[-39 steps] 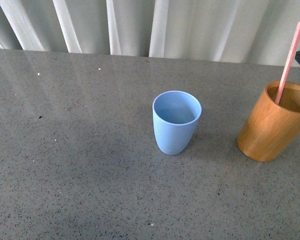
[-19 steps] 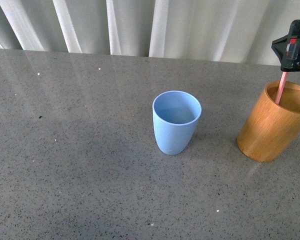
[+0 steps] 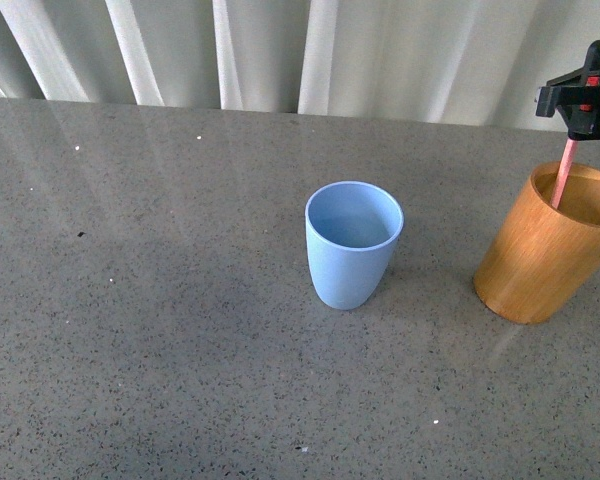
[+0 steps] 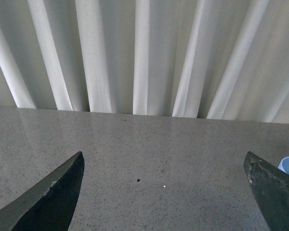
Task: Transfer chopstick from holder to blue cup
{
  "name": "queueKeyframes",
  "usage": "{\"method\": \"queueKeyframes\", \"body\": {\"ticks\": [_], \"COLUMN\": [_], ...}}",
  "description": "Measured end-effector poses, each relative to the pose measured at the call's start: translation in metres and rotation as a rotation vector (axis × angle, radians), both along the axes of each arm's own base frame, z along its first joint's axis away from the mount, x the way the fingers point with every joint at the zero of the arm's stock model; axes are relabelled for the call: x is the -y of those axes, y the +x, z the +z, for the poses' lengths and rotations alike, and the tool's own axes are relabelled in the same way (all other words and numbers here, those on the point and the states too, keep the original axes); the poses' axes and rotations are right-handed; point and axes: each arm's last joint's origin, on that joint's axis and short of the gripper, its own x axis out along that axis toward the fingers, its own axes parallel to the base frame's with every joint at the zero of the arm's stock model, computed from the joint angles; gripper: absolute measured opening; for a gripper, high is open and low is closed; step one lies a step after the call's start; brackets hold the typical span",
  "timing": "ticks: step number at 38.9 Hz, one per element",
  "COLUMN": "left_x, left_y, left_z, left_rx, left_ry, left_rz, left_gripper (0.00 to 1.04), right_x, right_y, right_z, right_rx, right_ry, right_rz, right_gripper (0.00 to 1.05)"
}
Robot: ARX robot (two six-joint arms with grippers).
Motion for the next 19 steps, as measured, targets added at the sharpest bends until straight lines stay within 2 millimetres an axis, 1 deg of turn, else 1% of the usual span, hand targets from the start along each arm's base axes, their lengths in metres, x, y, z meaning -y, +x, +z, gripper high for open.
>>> {"method": "queueKeyframes", "body": {"ticks": [5,7,13,17,19], "left_x": [0.0,0.0,0.0,0.0,0.0], "left_y": [0.0,0.0,0.0,0.0,0.0], "left_z": [0.0,0.0,0.0,0.0,0.0], "left_rx": [0.0,0.0,0.0,0.0,0.0], "left_ry": [0.0,0.0,0.0,0.0,0.0], "left_rz": [0.0,0.001,0.0,0.0,0.001], "left_gripper": [0.98,0.98,0.98,0.98,0.98], "right_x": [0.002,0.003,0.009,0.01,0.01], "right_y": [-0.001,-0.003,-0.015,-0.023,-0.028], "right_z": [0.002,0.005,0.021,0.038,0.054], "right_rx": [0.004,0.011,0.052,0.105,0.167], "right_ry": [0.004,0.005,0.007,0.002,-0.011], "right_rz": [-0.003,-0.003,-0.012,-0.013,-0.011], "right_gripper": [0.07,0.03,0.03,0.03,0.03]}}
